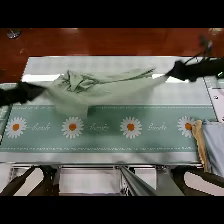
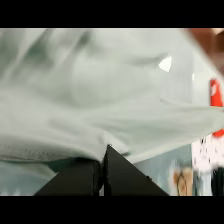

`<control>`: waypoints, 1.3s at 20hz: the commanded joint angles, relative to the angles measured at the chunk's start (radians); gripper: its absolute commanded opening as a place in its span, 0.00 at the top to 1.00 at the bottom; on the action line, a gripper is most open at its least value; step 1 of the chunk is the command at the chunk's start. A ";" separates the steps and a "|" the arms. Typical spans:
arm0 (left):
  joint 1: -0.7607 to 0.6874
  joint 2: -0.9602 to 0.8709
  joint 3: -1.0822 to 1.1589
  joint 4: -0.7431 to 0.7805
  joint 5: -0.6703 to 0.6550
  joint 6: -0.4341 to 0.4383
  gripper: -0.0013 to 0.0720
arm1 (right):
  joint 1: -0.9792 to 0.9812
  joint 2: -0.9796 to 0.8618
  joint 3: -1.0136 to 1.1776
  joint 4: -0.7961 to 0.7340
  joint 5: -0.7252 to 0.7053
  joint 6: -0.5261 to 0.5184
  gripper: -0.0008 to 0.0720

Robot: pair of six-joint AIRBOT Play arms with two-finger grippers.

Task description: Fold the shirts.

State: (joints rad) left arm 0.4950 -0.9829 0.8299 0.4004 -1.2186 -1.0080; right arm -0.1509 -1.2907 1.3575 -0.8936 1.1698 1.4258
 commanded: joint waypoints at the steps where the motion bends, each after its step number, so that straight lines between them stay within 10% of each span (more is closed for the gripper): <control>1: 0.006 0.100 0.285 -0.121 0.130 0.027 0.95 | -0.029 0.067 0.356 -0.013 0.055 0.033 0.95; 6: 0.024 0.221 0.595 -0.072 0.190 -0.060 0.95 | -0.029 0.275 0.576 -0.077 0.075 0.030 0.95; 13: 0.017 0.461 0.879 0.599 0.110 -0.356 0.95 | -0.029 0.605 0.582 -0.283 0.174 0.109 0.95; 20: -0.100 0.610 0.868 0.892 -0.052 -0.499 0.95 | -0.029 0.673 0.546 -0.415 0.401 0.160 0.95; 26: -0.100 0.578 0.465 0.770 -0.032 -0.480 0.95 | -0.029 0.666 0.161 -0.367 0.273 0.164 0.95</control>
State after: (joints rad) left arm 0.3985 -0.3927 1.4731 1.2060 -1.2629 -1.4910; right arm -0.1799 -0.6235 1.6905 -1.2758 1.5131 1.5879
